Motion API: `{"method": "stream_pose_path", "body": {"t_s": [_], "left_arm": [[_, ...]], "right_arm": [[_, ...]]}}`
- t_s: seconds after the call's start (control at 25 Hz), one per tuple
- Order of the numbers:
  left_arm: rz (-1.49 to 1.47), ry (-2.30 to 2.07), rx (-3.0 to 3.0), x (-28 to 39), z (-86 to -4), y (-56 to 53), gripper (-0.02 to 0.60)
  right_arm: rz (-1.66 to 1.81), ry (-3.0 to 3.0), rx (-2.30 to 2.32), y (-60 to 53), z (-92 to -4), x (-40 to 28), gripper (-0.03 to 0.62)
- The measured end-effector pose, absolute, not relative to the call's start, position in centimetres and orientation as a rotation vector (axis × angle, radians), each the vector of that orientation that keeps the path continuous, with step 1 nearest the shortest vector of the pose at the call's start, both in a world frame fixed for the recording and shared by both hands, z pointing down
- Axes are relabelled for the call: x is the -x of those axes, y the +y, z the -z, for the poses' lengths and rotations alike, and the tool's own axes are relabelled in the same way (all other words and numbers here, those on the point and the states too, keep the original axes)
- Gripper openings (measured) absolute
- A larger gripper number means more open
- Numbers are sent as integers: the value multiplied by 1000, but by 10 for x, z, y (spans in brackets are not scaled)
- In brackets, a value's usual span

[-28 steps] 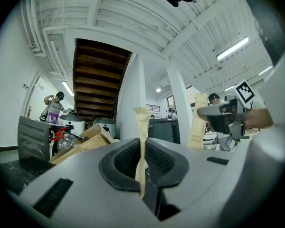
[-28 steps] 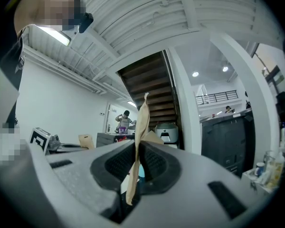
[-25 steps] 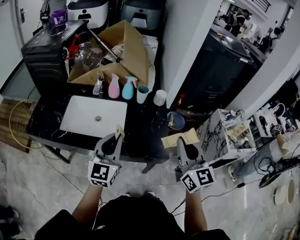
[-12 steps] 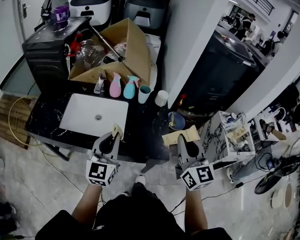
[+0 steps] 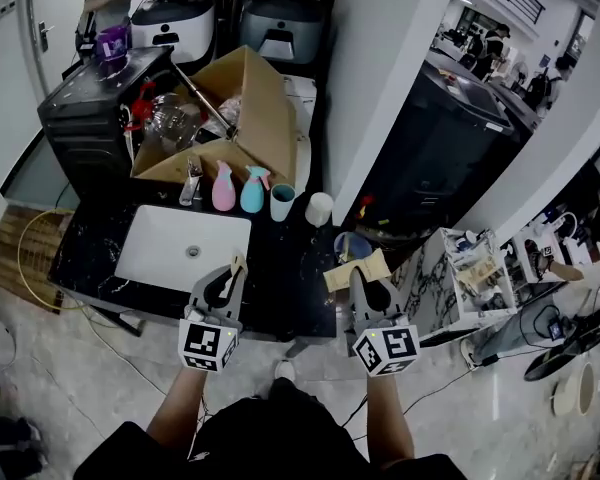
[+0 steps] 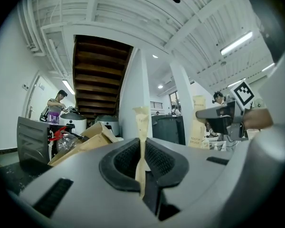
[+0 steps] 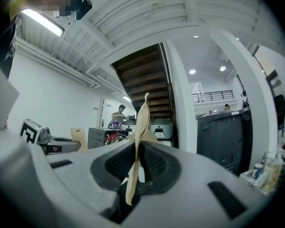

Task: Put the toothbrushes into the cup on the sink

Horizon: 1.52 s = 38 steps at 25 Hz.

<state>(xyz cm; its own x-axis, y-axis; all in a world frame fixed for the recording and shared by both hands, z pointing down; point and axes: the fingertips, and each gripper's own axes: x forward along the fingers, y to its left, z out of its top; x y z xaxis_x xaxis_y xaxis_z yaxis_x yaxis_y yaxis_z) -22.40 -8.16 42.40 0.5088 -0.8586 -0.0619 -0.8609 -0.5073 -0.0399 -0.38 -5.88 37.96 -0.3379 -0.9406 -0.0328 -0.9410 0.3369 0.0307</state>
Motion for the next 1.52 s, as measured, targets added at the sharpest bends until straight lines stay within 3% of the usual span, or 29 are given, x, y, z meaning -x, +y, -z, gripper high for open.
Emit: {"method": "stream_pose_path", "body": {"t_s": [1.52], "left_arm": [[71, 1638, 2520, 111, -408, -221, 28]], "right_arm": [[3, 2624, 1515, -233, -393, -97, 29]]}}
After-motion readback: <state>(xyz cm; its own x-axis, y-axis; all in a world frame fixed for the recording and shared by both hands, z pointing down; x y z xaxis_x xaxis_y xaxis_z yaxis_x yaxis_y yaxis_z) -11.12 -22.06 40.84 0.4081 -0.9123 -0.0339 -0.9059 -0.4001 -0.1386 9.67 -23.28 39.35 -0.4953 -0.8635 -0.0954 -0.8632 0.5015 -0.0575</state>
